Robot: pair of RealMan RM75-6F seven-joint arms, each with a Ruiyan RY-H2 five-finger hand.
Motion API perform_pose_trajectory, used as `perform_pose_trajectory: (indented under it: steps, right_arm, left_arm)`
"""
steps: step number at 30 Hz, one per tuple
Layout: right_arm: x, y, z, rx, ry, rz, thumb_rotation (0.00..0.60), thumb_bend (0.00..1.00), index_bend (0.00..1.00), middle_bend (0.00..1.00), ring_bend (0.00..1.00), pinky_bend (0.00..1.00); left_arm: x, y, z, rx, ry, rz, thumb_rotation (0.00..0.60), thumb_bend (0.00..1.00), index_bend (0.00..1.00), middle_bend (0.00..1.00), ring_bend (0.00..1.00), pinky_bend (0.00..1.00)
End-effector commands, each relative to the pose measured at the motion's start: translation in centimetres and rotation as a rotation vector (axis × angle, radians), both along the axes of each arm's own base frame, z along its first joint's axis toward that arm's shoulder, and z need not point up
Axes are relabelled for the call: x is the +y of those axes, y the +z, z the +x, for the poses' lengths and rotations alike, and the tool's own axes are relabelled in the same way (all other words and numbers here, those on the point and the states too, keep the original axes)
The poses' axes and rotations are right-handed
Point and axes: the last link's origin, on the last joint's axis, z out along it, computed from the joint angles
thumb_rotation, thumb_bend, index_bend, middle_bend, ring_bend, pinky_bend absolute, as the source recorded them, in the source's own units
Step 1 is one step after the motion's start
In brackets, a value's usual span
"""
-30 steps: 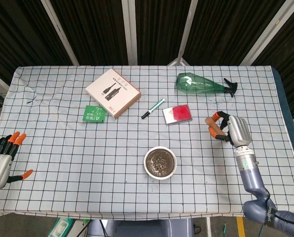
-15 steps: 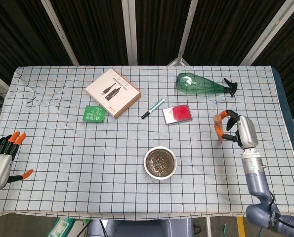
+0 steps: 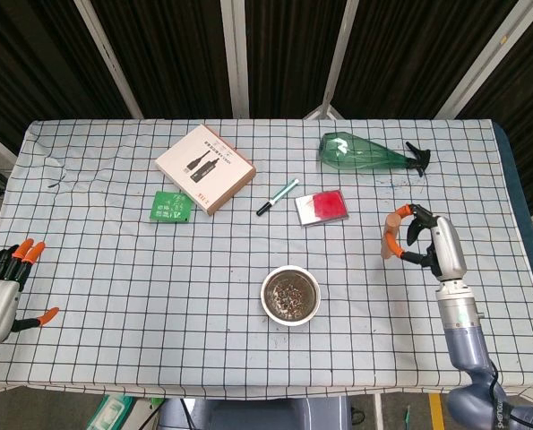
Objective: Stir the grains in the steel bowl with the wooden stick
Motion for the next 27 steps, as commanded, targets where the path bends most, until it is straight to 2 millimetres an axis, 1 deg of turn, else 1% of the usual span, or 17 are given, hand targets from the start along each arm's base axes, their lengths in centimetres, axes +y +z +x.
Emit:
perform_pose_trajectory:
  steps: [1,5,7,13,17,27]
  right_arm:
    - [0.8,-0.4,0.9,-0.057,0.021,0.011,0.6,0.48,0.85,0.64,0.72,0.65]
    - [1.7,-1.5,2.2,-0.128,0.052,0.059,0.6,0.48,0.85,0.64,0.72,0.65]
    - [2.1,-1.8,2.7,-0.144,0.073,0.074,0.6,0.48,0.85,0.64,0.72,0.65]
    - [3.8,-2.7,5.2,-0.182,0.163,0.099,0.6,0.48,0.85,0.64,0.72,0.65]
    - [4.6,-3.7,6.7,-0.203,0.2,0.138,0.6,0.48,0.85,0.64,0.72,0.65]
    - [5.6,-6.0,8.6,-0.237,0.235,0.191,0.6,0.48,0.85,0.64,0.72,0.65]
  left_arm:
    - [0.0,0.0,0.0,-0.001,-0.002,0.002,0.6,0.07,0.0,0.0,0.0,0.0]
    - [0.0,0.0,0.0,0.0,-0.005,0.006,0.6,0.07,0.0,0.0,0.0,0.0]
    - [-0.1,0.1,0.0,-0.001,-0.006,0.007,0.6,0.07,0.0,0.0,0.0,0.0]
    - [-0.1,0.1,0.0,0.0,-0.007,0.009,0.6,0.07,0.0,0.0,0.0,0.0]
    - [0.0,0.0,0.1,0.004,-0.008,0.006,0.6,0.07,0.0,0.0,0.0,0.0]
    - [0.1,0.0,0.0,0.002,-0.006,0.005,0.6,0.07,0.0,0.0,0.0,0.0]
